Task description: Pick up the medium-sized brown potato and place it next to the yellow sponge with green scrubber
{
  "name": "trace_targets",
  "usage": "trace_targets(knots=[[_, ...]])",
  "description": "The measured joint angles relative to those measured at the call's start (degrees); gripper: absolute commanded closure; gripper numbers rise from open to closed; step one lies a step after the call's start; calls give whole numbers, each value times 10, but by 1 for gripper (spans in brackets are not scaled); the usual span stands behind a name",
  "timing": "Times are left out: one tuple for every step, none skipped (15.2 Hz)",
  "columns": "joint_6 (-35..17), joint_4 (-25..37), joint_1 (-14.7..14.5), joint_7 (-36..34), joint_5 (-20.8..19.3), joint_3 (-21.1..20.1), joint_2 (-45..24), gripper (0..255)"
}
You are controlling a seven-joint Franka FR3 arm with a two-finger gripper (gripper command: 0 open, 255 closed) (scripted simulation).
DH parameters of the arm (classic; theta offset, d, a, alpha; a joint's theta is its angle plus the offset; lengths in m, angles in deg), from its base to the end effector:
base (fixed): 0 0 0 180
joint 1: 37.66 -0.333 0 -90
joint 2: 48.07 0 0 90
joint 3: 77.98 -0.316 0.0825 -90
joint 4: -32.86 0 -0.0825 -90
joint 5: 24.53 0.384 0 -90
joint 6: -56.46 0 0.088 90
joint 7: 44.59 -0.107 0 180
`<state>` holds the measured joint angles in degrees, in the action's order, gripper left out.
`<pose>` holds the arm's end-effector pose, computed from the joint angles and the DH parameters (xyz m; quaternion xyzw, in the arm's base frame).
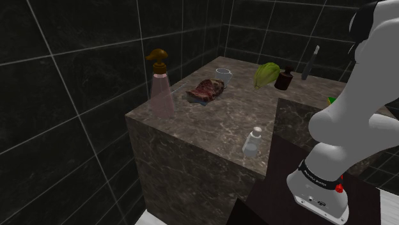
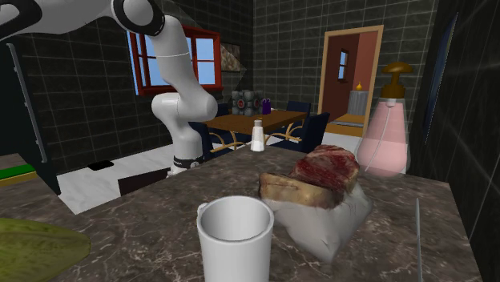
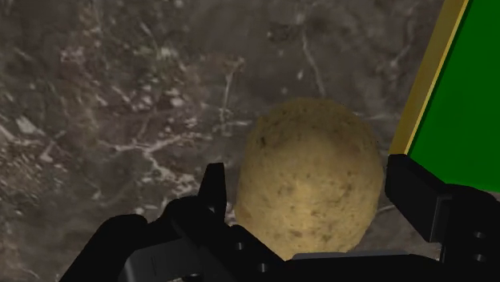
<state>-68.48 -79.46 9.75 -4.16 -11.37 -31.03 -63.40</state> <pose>-0.0162 -0.5987 0.3834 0.8658 -0.4999 0.0077 0.0224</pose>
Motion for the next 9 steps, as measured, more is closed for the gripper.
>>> trace_targets(knots=[[0, 0, 0, 0, 0, 0, 0, 0], [0, 0, 0, 0, 0, 0, 0, 0], [0, 0, 0, 0, 0, 0, 0, 0], [0, 0, 0, 0, 0, 0, 0, 0], [0, 0, 0, 0, 0, 0, 0, 0], [7, 3, -3, -4, -6, 3, 6, 0], [19, 10, -6, -9, -14, 6, 14, 0], [31, 16, -9, -14, -23, 9, 24, 0], [48, 30, -10, -18, -28, 12, 28, 0]])
